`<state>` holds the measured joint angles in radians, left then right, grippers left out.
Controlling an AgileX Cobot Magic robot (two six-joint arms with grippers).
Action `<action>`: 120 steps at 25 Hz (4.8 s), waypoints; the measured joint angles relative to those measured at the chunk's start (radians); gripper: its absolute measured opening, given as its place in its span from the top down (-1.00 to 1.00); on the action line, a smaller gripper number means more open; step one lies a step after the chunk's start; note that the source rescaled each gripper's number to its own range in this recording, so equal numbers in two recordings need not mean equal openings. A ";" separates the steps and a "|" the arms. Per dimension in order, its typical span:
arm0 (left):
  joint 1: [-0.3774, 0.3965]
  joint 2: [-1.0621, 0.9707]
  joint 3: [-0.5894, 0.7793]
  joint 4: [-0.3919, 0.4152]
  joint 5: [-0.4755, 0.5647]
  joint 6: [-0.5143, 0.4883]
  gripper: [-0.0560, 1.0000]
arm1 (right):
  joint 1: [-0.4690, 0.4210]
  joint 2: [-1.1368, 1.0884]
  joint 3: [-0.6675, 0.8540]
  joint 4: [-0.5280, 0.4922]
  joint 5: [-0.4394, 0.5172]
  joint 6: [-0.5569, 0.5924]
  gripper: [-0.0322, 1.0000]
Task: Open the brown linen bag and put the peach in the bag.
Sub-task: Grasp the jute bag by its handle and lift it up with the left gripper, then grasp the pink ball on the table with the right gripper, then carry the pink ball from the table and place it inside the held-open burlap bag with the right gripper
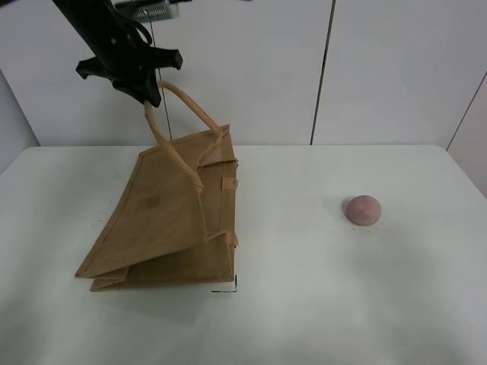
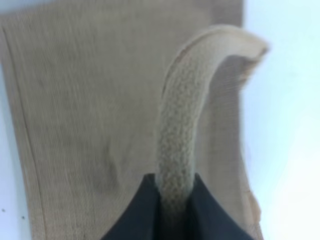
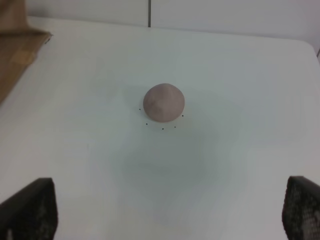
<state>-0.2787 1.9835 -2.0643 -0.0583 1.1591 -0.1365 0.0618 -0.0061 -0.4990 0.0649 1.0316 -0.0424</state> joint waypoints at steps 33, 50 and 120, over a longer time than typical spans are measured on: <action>0.000 -0.159 -0.016 -0.001 0.009 0.021 0.89 | 0.000 1.593 -0.593 0.012 -0.251 -0.001 -1.00; 0.000 -0.159 -0.016 -0.001 0.009 0.021 0.89 | 0.000 2.178 -0.962 0.041 -0.253 0.019 -1.00; 0.000 -0.179 -0.016 -0.001 0.011 0.046 0.89 | 0.520 2.474 -1.522 0.834 -0.347 -0.690 0.07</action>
<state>-0.2787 1.8041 -2.0807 -0.0595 1.1697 -0.0903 0.5816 2.4679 -2.0207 0.8985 0.6848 -0.7324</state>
